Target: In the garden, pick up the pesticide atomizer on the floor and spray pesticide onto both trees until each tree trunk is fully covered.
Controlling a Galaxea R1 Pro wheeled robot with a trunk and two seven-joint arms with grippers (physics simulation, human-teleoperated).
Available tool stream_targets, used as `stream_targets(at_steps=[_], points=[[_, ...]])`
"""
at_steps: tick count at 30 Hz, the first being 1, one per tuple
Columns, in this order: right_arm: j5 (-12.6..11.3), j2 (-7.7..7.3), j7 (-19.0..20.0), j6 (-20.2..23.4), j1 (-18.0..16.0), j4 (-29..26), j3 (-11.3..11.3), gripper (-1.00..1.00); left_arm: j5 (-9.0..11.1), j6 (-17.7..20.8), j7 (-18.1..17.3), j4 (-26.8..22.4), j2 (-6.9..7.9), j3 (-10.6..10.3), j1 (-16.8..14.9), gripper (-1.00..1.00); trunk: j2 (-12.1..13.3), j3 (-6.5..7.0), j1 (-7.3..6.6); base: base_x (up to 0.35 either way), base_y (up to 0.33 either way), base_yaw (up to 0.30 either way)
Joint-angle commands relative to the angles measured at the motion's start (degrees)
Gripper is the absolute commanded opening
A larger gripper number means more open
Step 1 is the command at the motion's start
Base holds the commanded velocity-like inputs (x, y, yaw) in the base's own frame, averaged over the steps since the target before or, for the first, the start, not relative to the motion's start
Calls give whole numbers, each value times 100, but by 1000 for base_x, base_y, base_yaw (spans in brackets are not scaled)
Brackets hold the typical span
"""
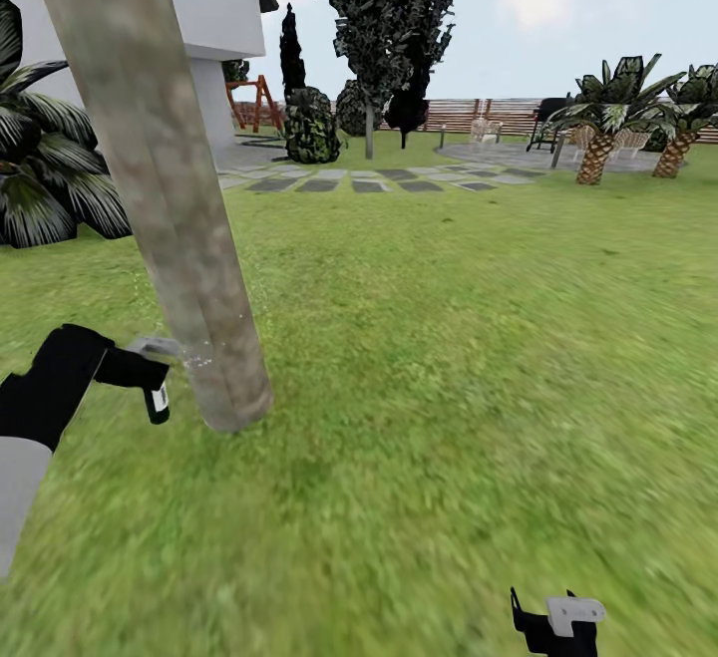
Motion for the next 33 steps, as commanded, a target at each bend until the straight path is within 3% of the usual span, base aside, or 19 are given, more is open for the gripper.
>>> stream_targets(at_steps=[1,4,8,12,17,26,28,31,33], points=[[61,0,-31,-14,-4,6,-30,100,-15,22,-61,-6,102,-11,8,-100,-2,-5,-1,19,0,0],[61,0,-31,-14,-4,6,-30,100,-9,31,-67,-10,246,-8,-5,-100,-2,-5,-1,134,0,0],[61,0,-31,-14,-4,6,-30,100,5,52,-71,-56,229,-41,-2,-100,-2,-5,-1,240,0,0],[61,0,-31,-14,-4,5,-30,100,-2,69,-71,-98,238,-243,-9,-100,-2,-5,-1,192,0,0],[61,0,-31,-14,-4,4,-30,100,-5,87,-73,-108,351,-225,-107,-100,-2,-5,-1,14,0,0],[61,9,-31,-14,-4,-2,-30,100,-11,85,-168,-101,368,-237,-214,-100,-2,-5,-1,0,0,152],[61,9,-31,-14,-4,-2,-30,100,-93,69,-156,-74,368,-243,-179,-100,-2,-5,-1,0,0,22],[61,9,-31,-14,-4,-1,-30,100,-429,70,-159,-38,368,-216,-148,-100,-2,-5,-1,0,0,5],[61,9,-31,-14,-4,0,-30,100,-488,84,-159,-46,368,-155,-143,-100,-2,-5,-1,0,0,0]])
